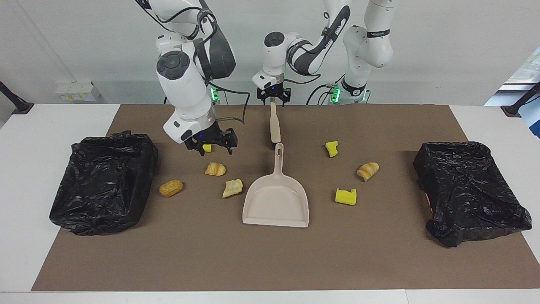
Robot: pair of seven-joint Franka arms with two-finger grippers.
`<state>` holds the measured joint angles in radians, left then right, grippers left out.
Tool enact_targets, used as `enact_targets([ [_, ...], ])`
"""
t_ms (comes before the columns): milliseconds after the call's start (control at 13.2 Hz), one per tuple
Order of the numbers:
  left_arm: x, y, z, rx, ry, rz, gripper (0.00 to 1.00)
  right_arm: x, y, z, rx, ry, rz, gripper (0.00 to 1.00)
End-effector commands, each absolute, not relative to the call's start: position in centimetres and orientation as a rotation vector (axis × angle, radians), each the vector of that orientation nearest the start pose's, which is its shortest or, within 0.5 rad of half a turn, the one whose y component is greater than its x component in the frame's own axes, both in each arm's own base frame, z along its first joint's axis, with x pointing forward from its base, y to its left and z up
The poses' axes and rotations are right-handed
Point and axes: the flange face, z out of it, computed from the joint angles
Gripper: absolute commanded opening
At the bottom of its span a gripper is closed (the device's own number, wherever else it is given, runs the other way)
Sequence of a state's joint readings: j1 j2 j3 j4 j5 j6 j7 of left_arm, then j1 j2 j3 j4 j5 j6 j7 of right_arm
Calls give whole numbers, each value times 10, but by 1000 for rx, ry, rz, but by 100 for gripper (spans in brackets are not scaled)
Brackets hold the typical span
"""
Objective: Sweep and dump trash in bin
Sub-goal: 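Reach the left gripper toward the brush while the right gripper reaches the dustpan, then grasp the dustpan handle with the right gripper while the left gripper lifts the brush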
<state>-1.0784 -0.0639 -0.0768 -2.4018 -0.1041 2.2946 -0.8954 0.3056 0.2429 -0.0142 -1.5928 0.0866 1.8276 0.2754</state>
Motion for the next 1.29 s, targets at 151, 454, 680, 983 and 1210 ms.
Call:
enact_targets([
  [151,202,-442,349,-3162,256,116,32,616,220,496,-3137,-49,-39,90],
  [454,234,-429,370,-3142,166,135,0,623,261,484,-3124,20,-56,85],
  [680,277,-396,394,-3096,83,126,0,623,276,471,-3112,39,-56,83],
  [983,335,-311,426,-3061,49,205,0,606,309,441,-3079,99,9,83],
  [1210,377,-250,437,-3068,81,186,0,579,345,413,-3093,118,31,82],
])
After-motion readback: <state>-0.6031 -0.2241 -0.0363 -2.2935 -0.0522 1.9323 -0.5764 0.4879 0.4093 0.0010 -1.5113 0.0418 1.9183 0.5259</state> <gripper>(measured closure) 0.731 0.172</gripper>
